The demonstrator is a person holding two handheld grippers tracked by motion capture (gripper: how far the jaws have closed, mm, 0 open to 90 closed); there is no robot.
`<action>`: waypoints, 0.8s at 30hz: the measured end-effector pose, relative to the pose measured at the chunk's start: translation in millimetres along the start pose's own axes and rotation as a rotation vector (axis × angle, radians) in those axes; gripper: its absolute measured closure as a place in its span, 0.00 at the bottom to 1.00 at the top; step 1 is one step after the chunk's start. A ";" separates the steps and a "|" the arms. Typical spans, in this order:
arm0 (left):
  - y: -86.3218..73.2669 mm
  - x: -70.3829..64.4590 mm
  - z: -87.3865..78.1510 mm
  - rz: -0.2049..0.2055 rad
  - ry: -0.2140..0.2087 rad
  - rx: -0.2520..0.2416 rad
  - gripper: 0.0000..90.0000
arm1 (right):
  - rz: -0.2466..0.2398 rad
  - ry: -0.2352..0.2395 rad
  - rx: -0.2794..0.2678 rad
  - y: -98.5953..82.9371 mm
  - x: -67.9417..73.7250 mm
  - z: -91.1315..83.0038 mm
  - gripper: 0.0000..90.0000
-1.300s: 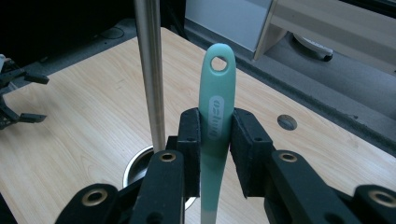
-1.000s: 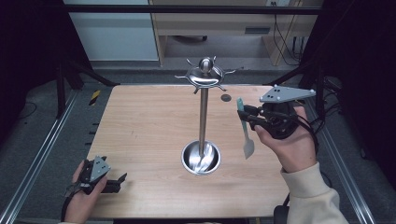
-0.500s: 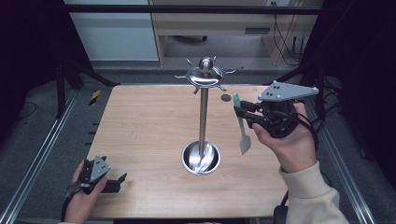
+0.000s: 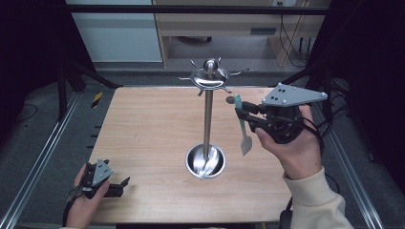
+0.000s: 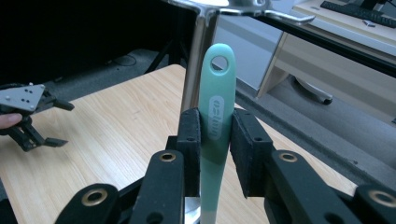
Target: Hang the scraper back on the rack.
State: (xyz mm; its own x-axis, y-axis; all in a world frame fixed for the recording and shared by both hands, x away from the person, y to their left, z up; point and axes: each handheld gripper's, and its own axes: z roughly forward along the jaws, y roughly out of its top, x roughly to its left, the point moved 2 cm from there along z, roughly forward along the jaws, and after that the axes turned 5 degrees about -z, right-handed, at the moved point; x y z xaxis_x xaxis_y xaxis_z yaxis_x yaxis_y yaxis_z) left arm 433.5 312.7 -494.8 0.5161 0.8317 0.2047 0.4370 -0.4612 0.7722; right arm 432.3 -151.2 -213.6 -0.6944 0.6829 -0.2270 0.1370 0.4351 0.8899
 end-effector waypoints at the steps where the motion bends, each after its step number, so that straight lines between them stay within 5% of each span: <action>1: 0.0 0.0 0.0 0.000 0.000 0.000 0.03 | 0.000 0.000 0.000 0.0 0.0 0.0 0.82; 24: 0.1 -0.4 0.4 0.003 -0.002 -0.002 0.03 | -0.005 0.009 -0.051 11.0 3.4 -1.8 0.82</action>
State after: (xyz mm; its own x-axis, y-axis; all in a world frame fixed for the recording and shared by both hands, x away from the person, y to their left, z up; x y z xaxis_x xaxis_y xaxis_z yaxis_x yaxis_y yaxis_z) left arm 433.6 312.2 -495.1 0.5185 0.8300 0.2057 0.4345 -0.4629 0.7726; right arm 430.1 -145.2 -203.9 -0.7013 0.6754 -0.2281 0.0979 0.4082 0.9076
